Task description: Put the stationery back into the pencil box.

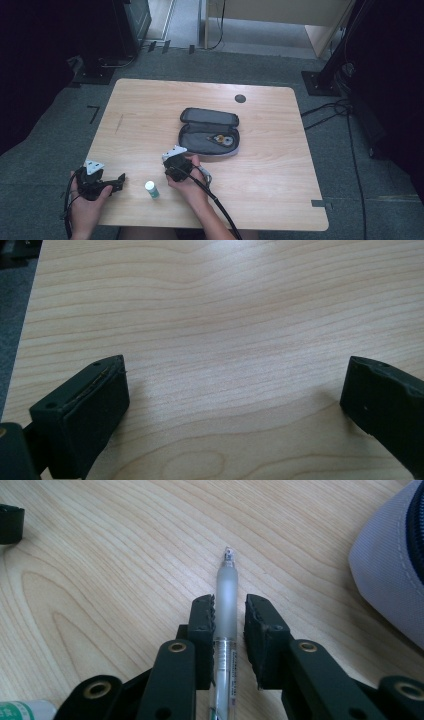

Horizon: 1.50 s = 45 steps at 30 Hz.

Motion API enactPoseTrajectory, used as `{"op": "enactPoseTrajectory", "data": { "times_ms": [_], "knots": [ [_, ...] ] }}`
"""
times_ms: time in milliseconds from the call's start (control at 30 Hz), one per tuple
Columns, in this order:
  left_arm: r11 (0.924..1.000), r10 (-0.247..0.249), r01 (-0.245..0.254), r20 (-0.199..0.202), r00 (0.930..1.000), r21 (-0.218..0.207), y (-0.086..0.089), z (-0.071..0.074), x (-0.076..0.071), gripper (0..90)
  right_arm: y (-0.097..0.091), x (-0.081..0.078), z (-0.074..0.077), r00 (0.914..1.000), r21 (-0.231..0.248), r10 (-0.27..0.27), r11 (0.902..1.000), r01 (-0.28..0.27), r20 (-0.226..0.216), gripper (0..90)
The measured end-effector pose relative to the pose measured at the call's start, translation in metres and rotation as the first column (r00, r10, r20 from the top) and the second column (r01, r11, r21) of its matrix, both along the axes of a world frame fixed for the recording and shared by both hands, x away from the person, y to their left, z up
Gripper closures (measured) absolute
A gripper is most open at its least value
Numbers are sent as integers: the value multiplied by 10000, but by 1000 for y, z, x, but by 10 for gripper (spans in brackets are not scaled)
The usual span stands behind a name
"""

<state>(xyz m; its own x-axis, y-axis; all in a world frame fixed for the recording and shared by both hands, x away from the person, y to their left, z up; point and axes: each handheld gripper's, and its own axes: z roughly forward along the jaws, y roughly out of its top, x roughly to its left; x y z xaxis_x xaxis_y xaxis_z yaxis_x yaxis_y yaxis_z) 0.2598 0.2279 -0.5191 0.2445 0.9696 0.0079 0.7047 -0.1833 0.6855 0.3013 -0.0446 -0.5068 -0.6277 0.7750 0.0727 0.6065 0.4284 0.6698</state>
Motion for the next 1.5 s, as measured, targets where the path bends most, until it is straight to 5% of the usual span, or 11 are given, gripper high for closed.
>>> {"op": "enactPoseTrajectory", "data": {
  "times_ms": [333,600,933,1500],
  "knots": [
    [10000,-5,5,-3,10000,0,0,0,0,0,-5,-2,5,9990,-556,423,9976,-414,155,805],
    [10000,6,-6,12,10000,-14,0,0,0,0,-29,-6,25,9985,583,33,9983,-66,553,806],
    [10000,-77,77,-6,10000,19,0,0,-1,0,-57,-8,56,9939,1244,-139,9922,2,1094,806],
    [10000,-81,81,-20,10000,32,0,0,-1,0,-88,2,89,9905,1334,-246,9910,63,1356,806]
  ]
}}
